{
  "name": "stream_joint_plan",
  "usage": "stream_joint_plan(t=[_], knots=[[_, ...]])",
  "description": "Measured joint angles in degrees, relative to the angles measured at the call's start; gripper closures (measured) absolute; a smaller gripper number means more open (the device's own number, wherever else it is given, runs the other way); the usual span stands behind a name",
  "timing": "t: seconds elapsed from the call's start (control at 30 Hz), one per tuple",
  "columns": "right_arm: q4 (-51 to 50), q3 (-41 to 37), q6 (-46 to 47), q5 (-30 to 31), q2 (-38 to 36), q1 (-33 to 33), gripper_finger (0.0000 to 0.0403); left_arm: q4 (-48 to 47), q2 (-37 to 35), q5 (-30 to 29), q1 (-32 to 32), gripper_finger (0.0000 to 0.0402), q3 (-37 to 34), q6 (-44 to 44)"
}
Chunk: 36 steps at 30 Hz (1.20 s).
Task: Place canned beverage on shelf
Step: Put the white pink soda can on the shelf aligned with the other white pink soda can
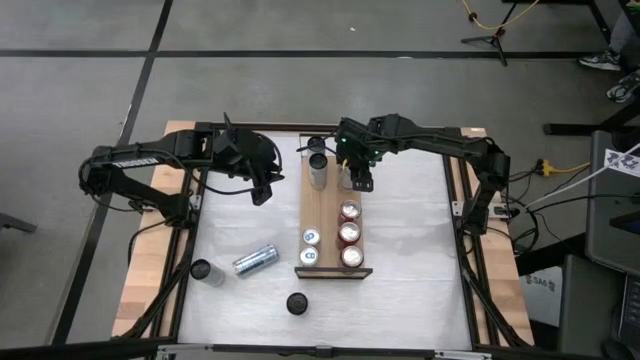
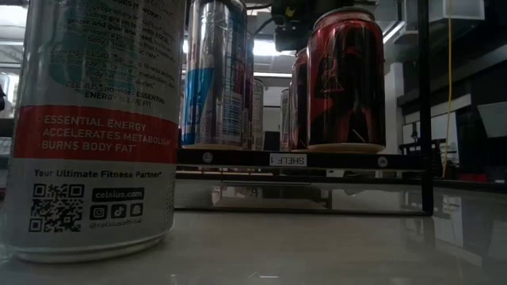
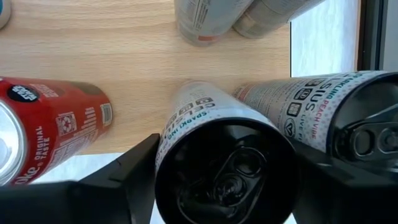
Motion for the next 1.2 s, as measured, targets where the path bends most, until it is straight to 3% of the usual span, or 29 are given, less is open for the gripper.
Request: stream_joint_plan(t=[0.3,1.2], knots=[[0.1,0.0,0.0,0.0,0.1,0.0,0.0104,-0.1,0.0,0.0,0.0,0.0305,0.0,0.1],[-0.9,0.0,3.7,0.0,0.1,0.1,0.0104,-0.1,0.0,0.0,0.0,0.0305,0.0,0.1]])
